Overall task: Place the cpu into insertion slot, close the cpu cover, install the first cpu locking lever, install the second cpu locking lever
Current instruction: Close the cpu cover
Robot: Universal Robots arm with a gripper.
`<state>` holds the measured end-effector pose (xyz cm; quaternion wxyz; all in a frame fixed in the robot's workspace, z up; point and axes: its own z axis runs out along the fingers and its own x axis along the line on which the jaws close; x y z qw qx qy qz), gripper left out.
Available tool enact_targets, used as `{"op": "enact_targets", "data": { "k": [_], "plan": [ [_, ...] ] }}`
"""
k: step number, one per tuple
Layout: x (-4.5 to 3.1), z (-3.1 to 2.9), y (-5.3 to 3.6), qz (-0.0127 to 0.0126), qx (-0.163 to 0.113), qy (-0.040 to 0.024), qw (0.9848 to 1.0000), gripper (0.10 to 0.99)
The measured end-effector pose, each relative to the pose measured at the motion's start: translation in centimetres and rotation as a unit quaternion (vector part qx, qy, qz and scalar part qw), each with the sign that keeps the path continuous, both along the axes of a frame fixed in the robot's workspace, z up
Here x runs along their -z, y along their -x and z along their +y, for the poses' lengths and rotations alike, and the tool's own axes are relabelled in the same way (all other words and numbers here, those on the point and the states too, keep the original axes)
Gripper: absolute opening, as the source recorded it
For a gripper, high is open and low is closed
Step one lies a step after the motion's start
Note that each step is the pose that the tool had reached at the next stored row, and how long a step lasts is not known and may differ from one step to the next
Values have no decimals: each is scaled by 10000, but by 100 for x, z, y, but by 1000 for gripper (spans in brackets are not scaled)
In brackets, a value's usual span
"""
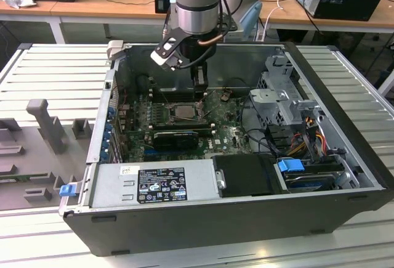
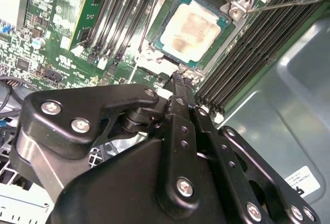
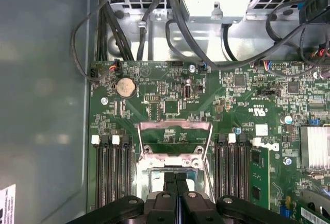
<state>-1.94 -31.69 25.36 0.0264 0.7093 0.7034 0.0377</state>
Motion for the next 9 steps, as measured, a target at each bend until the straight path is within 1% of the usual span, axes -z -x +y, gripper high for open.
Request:
{"op": "enact_targets", "data": {
  "k": [2, 9],
  "plan": [
    [-2, 1, -26, 0, 0, 0, 10000, 106],
    [-6, 5, -59, -1, 0, 0, 10000, 106]
  ]
}}
